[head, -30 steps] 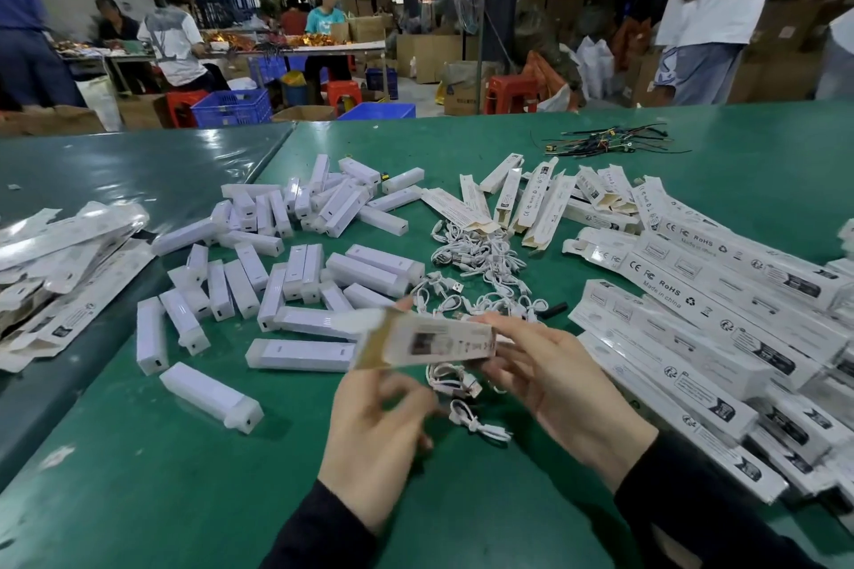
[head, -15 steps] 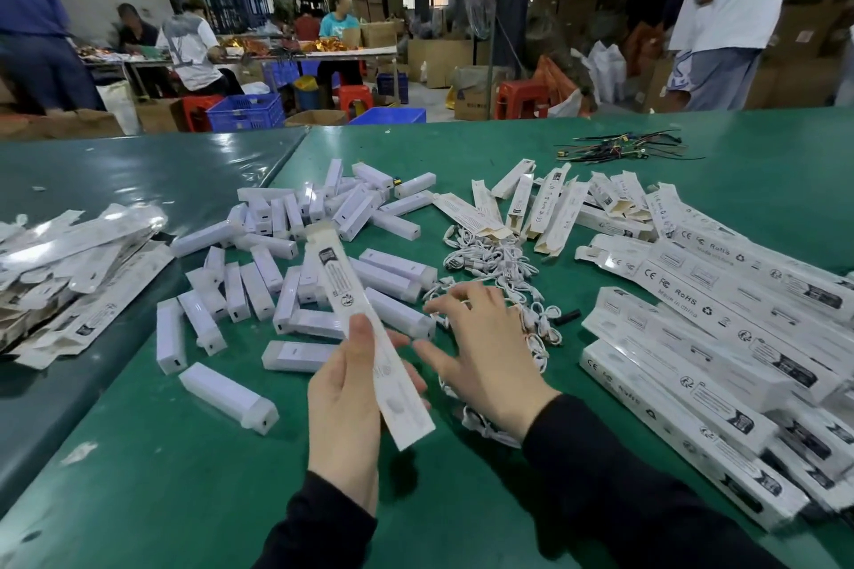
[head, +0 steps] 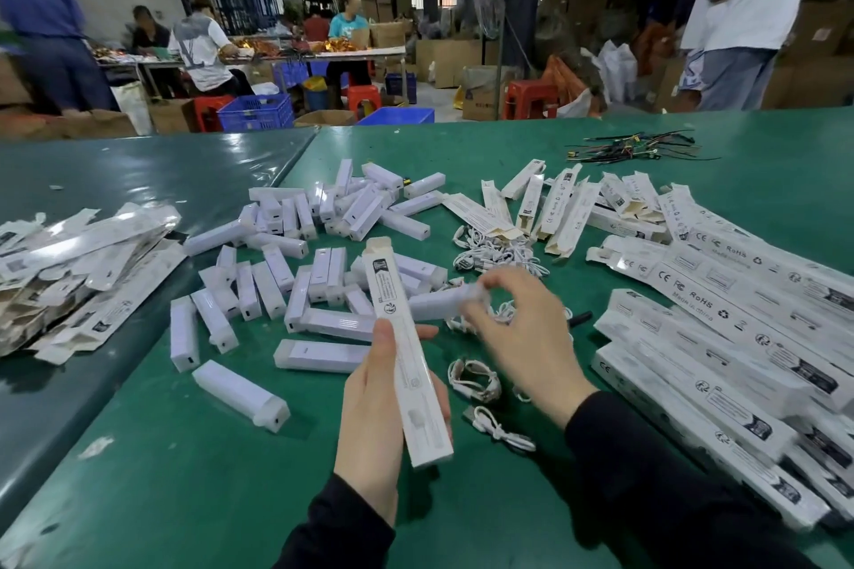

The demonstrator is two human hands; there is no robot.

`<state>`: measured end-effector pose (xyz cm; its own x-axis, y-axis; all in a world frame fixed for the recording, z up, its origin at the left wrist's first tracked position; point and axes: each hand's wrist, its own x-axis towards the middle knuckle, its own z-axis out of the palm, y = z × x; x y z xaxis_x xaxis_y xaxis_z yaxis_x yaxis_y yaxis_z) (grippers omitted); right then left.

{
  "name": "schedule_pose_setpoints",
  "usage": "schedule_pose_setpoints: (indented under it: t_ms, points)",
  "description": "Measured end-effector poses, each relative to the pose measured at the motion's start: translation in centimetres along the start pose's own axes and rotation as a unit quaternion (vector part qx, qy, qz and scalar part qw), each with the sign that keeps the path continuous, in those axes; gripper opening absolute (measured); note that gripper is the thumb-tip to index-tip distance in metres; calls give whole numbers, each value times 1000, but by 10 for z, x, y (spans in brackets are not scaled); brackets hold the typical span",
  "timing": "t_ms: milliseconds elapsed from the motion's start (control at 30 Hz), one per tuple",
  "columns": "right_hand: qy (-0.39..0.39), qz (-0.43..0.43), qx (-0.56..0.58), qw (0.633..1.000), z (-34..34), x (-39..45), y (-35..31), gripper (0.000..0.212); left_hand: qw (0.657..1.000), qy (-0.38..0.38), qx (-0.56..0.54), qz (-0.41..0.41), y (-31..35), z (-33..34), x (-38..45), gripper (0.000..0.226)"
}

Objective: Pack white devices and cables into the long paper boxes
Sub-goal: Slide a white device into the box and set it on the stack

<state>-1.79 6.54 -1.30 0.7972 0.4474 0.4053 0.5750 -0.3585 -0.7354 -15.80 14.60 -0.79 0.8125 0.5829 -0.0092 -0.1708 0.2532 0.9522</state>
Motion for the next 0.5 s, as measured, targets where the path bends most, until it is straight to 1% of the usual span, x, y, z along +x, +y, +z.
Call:
schedule_pose_setpoints:
  t_ms: [33, 67, 133, 167, 200, 233, 267, 333, 400, 433, 500]
  points:
    - [16, 42, 89, 995, -11, -2, -1, 12, 1000, -14, 3, -2, 0, 0, 0, 66]
    - [29, 88, 186, 978, -22, -4, -2, 11, 1000, -29, 4, -7, -1, 0, 0, 65]
    - [39, 174, 363, 915, -41, -10, -1, 17, 998, -59, 3, -23, -1, 0, -1, 61]
    - [37, 205, 427, 880, -49, -13, -1, 24, 997, -76, 4, -27, -1, 1, -2, 56]
    - [35, 229, 466, 854, -55, -16, -1, 30, 995, -92, 7, -29, -2, 2, -2, 50]
    - [33, 249, 482, 839, -60, -19, -2, 35, 994, -105, 12, -31, -3, 3, -3, 46]
    - [35, 263, 480, 836, -64, -22, -3, 37, 993, -116, 17, -34, -4, 4, -4, 45]
    - [51, 262, 460, 847, -69, -23, -7, 42, 989, -133, 32, -46, -6, 5, -5, 46]
    - [65, 247, 454, 854, -75, -23, -8, 41, 986, -146, 52, -57, -7, 5, -6, 40]
    - [63, 243, 453, 856, -78, -22, -9, 40, 985, -152, 60, -59, -8, 5, -5, 37]
    - [31, 252, 464, 849, -82, -23, -9, 44, 983, -161, 68, -59, -8, 4, -5, 36]
